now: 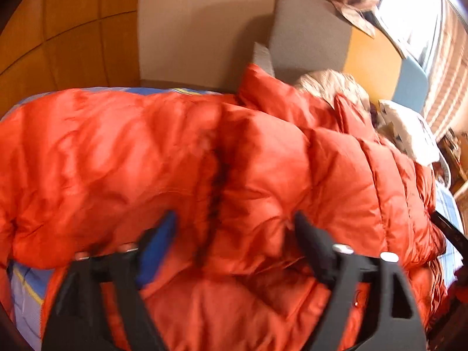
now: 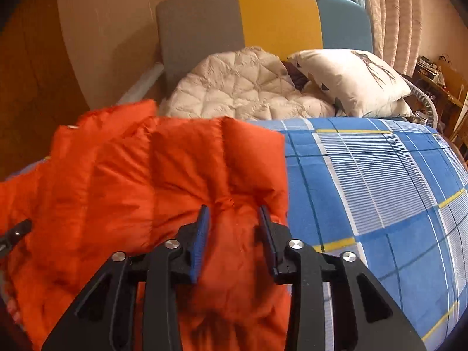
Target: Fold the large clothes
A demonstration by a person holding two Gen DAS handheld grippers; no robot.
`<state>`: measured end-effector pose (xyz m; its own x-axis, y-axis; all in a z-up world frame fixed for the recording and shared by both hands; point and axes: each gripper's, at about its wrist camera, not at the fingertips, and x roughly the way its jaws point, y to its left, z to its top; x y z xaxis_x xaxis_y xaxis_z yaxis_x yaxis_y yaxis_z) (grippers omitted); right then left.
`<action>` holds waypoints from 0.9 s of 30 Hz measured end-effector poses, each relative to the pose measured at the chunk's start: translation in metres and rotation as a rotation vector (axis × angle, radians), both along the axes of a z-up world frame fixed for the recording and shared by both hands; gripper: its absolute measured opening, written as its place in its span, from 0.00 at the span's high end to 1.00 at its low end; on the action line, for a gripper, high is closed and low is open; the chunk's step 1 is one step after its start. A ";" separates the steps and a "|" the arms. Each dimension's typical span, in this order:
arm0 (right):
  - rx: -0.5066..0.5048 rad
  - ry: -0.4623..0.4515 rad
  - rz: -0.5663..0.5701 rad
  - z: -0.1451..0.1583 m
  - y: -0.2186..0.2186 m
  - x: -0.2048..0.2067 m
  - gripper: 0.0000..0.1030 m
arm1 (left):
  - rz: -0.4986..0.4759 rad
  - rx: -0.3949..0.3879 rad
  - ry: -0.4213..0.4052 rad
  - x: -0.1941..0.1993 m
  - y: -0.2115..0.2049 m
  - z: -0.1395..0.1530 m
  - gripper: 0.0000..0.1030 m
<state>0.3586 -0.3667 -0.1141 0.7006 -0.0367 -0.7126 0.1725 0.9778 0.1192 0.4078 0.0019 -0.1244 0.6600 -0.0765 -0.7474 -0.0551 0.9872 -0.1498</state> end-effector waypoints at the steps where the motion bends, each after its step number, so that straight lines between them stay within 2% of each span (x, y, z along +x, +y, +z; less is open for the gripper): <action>1: -0.002 -0.013 0.002 0.005 0.002 -0.011 0.50 | 0.008 -0.013 -0.010 -0.004 0.006 0.002 0.15; 7: -0.047 -0.005 0.026 0.002 0.015 -0.038 0.50 | 0.067 -0.043 0.003 -0.023 0.037 0.009 0.15; 10: -0.064 -0.005 0.003 0.005 0.017 -0.046 0.50 | 0.096 -0.019 -0.004 -0.040 0.051 0.014 0.13; 12: -0.099 0.015 0.009 0.007 0.024 -0.051 0.50 | 0.111 -0.015 -0.009 -0.051 0.060 0.016 0.08; 16: -0.175 0.050 0.021 0.004 0.036 -0.067 0.50 | 0.189 -0.042 -0.011 -0.077 0.089 0.019 0.07; 21: -0.120 0.079 -0.026 -0.004 0.025 -0.082 0.49 | 0.302 0.001 -0.023 -0.113 0.120 0.027 0.02; 23: -0.100 0.073 -0.040 -0.007 0.022 -0.088 0.41 | 0.322 -0.014 -0.026 -0.131 0.131 0.028 0.02; 27: -0.084 0.061 -0.053 -0.013 0.019 -0.090 0.40 | 0.419 -0.043 -0.016 -0.177 0.160 0.027 0.02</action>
